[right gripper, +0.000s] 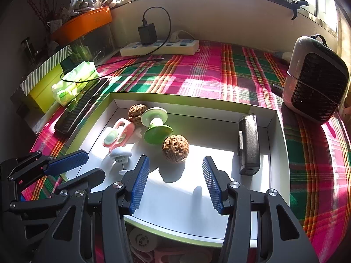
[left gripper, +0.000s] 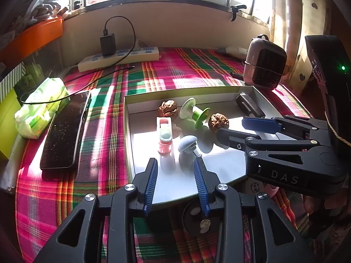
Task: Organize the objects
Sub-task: 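Lower the mushroom toy into the box and open the left tool, then withdraw both tools and move them toward the black disc and pink holder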
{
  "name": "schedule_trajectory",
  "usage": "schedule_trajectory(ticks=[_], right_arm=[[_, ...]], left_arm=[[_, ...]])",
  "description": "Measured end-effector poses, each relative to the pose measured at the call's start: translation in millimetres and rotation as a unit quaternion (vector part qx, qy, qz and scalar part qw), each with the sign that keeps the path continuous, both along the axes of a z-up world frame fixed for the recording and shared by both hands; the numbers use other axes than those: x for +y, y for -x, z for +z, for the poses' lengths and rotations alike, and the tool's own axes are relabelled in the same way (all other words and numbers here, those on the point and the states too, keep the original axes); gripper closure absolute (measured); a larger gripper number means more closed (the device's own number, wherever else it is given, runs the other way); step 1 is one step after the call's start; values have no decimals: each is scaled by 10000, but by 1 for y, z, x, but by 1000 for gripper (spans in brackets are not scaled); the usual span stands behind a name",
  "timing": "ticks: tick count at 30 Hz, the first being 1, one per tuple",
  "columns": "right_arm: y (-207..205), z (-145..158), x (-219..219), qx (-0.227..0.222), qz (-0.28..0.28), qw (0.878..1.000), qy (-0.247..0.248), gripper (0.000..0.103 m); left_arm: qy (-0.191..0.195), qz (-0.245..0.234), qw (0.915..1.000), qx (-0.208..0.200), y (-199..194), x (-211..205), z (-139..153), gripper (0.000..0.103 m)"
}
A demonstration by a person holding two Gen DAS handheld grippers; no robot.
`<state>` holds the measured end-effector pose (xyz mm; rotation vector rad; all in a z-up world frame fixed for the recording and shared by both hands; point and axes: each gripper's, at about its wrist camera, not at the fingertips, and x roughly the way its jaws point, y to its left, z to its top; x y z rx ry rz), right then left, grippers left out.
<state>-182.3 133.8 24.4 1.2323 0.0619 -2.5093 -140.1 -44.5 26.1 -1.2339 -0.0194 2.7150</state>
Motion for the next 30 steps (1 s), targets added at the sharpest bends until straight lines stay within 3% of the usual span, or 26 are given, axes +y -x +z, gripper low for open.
schedule_trajectory(ticks=[21,30], right_arm=[[-33,15,6,232,-177,9996,51,52],[-55,20,14,388,-336,9987,62,52]], left_arm=[[-95,156,9996,237,-30,-7,13,71],[-318,253,9987,308,-47,-18,13,71]])
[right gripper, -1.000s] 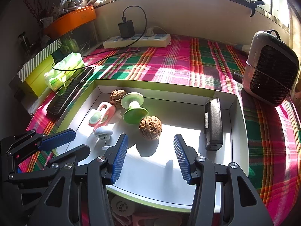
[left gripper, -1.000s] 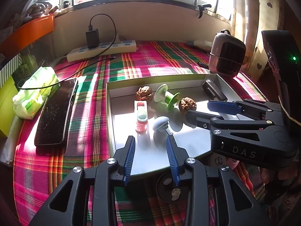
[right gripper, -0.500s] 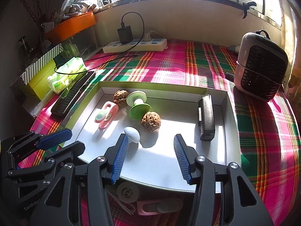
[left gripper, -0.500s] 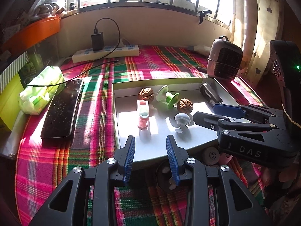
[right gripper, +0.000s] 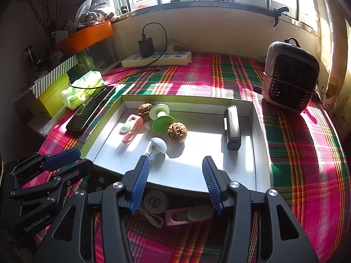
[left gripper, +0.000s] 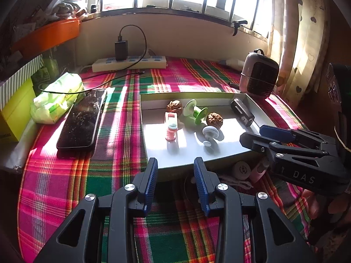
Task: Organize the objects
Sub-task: 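Withdraw both tools and move them toward the black disc and pink holder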
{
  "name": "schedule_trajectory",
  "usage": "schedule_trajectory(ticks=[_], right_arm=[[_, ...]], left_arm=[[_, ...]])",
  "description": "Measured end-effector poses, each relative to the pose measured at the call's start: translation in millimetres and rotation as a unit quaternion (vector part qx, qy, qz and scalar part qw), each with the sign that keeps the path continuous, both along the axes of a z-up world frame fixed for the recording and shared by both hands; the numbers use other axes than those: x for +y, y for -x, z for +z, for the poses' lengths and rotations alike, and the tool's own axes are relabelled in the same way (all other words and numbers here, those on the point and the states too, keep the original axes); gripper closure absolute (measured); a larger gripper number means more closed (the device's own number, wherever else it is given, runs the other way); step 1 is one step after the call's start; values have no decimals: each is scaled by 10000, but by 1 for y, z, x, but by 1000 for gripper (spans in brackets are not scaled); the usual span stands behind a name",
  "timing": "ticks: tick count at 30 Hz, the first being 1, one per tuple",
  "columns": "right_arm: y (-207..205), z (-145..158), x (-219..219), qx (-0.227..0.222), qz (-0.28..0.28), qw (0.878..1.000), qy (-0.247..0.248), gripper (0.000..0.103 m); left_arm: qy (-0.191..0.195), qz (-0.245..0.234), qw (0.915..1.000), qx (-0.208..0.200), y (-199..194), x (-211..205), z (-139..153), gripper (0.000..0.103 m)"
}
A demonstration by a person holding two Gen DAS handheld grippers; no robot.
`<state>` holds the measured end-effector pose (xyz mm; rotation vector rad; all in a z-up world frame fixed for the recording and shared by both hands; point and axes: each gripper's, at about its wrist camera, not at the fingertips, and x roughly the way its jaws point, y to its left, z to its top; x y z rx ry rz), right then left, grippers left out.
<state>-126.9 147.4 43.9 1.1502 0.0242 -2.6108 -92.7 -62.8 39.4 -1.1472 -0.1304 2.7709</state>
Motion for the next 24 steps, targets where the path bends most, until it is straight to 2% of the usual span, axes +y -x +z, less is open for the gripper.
schedule_trajectory(ticks=[10,24], right_arm=[[-20,-4,11,38,-105,9999,1,52],[-38,-15,26,-23,-227,9997,-45,52]], left_arm=[[-191,62,9998,-39,-14,-12,-8,71],[-641,-195,9972,-344,-12,-4,-27,69]])
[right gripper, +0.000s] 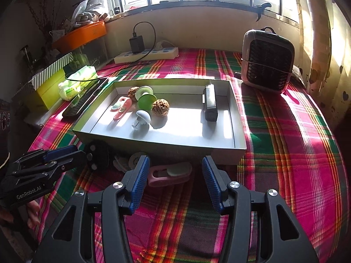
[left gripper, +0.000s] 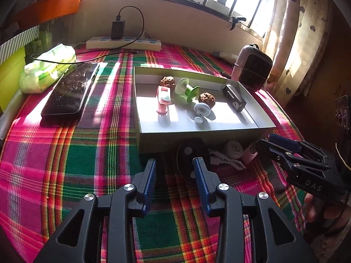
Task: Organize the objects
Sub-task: 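Withdraw both tools and move them toward the black disc and pink holder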
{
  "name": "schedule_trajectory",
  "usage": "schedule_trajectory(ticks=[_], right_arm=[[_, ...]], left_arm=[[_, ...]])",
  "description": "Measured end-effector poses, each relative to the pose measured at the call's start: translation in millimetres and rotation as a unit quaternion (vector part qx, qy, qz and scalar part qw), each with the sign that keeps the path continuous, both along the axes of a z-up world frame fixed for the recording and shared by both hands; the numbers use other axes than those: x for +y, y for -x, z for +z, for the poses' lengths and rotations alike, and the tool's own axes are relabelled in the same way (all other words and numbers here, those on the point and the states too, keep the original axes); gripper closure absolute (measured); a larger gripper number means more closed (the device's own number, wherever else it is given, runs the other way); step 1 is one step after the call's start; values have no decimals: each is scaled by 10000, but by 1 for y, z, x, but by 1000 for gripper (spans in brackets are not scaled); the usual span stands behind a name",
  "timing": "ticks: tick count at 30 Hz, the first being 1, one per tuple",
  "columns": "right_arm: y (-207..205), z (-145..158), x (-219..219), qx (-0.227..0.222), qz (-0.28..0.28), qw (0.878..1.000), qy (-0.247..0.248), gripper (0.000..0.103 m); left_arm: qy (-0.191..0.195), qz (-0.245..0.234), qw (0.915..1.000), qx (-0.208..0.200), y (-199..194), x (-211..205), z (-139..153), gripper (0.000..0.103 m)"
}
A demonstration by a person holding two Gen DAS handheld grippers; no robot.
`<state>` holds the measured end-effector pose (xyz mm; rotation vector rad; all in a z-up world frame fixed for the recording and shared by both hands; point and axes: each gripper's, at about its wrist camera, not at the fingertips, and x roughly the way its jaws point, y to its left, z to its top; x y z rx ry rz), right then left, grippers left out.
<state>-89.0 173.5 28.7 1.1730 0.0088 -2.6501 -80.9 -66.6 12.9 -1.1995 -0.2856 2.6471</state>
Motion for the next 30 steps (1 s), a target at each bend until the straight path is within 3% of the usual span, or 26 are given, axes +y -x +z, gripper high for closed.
schedule_trajectory(ticks=[18,21,30], right_arm=[[8,-18,-2,-356,-63,9988,332,49],[8,-19,-4,-336,-80,9991,260,44],[5,-22,9,-414,-334,9985,111,44]], left_arm=[[-80,-124,9998,-118,10,9,-6,68],[-64,-159,9998,-136,11,11,-7,68],[-89,-157,9997,-174,12,10,-10,68]])
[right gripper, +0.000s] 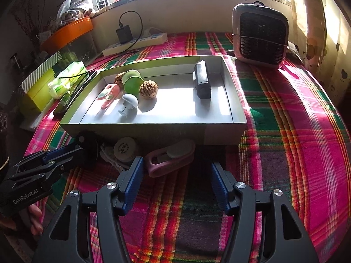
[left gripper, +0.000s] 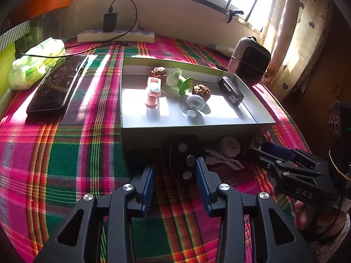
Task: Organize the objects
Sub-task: 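Withdraw both tools and move them toward the black disc and pink holder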
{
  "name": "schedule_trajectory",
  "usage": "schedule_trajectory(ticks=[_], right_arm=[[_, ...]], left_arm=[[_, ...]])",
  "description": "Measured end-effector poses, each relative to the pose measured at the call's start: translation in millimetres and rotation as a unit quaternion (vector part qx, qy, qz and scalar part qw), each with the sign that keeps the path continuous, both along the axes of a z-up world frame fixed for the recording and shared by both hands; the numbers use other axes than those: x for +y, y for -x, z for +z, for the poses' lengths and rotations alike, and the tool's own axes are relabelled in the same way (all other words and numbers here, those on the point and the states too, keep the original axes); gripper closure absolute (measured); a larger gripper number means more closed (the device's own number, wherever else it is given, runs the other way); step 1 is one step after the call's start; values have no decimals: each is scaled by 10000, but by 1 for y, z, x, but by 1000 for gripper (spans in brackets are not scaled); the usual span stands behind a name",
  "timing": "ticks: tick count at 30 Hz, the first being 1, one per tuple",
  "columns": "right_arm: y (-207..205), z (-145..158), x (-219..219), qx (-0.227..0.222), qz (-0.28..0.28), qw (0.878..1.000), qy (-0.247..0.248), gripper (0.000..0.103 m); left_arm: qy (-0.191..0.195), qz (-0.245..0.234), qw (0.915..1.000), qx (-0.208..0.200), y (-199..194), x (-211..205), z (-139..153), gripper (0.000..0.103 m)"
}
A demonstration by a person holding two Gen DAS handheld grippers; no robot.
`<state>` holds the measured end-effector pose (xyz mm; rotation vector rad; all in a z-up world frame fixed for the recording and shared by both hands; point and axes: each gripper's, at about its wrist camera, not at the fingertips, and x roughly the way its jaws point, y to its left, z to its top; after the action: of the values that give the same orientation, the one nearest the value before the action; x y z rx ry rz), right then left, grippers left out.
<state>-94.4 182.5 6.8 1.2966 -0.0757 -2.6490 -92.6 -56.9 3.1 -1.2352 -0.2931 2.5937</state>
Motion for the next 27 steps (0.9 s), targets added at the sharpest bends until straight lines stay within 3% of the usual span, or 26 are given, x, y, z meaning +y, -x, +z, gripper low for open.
schedule_trajectory(ticks=[12,22,27], right_arm=[[-17,0,29,-22,-391,9986,-346,44],[-15,1,28,-59,-390,9992,28,43],[-2,0,21,-39,-347,9994,-46,44]], left_arm=[[-17,37,10000,-10,1,-3,0,68],[-127,51,9999,-43,1,-4,-1,68],[-155,56,9998,-71,3,-3,-1,68]])
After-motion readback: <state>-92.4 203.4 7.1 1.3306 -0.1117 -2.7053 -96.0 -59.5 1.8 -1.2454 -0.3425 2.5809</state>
